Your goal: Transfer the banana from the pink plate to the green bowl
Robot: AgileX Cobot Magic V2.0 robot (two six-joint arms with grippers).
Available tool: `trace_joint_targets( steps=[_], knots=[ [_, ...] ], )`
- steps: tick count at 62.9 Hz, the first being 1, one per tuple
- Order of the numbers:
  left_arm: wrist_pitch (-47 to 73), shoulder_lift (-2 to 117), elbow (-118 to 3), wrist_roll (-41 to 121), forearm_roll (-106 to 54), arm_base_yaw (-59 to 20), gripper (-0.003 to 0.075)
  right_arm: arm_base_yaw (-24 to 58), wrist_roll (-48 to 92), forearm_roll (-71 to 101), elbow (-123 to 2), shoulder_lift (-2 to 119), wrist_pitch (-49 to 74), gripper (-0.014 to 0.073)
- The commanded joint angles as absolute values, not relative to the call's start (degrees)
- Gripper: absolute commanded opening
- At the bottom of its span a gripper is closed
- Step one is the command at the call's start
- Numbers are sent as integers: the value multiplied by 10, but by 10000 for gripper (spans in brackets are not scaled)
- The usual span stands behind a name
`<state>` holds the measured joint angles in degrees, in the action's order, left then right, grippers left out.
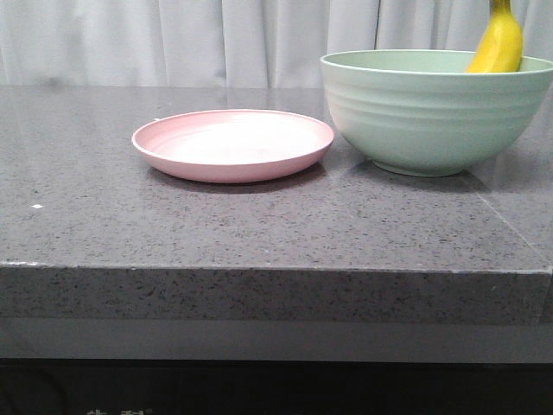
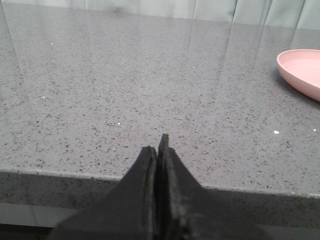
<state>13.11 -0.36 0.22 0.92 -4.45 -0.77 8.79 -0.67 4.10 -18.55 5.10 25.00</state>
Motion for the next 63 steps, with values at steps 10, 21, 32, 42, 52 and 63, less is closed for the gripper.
trace_joint_targets(
  steps=[10, 21, 32, 42, 52, 63],
  knots=[
    [78, -17, 5, 11, -43, -20, -18, 87, -6, 36, -200, 58, 201, -48],
    [78, -17, 5, 11, -43, -20, -18, 87, -6, 36, -200, 58, 201, -48],
    [78, -17, 5, 11, -43, -20, -18, 87, -6, 36, -200, 58, 201, -48],
    [78, -17, 5, 11, -43, -20, -18, 87, -6, 36, -200, 58, 201, -48],
    [78, -17, 5, 11, -43, -20, -18, 87, -6, 36, -200, 58, 201, -48],
    [78, -17, 5, 11, -43, -20, -18, 87, -5, 20, -188, 56, 184, -48]
  ],
)
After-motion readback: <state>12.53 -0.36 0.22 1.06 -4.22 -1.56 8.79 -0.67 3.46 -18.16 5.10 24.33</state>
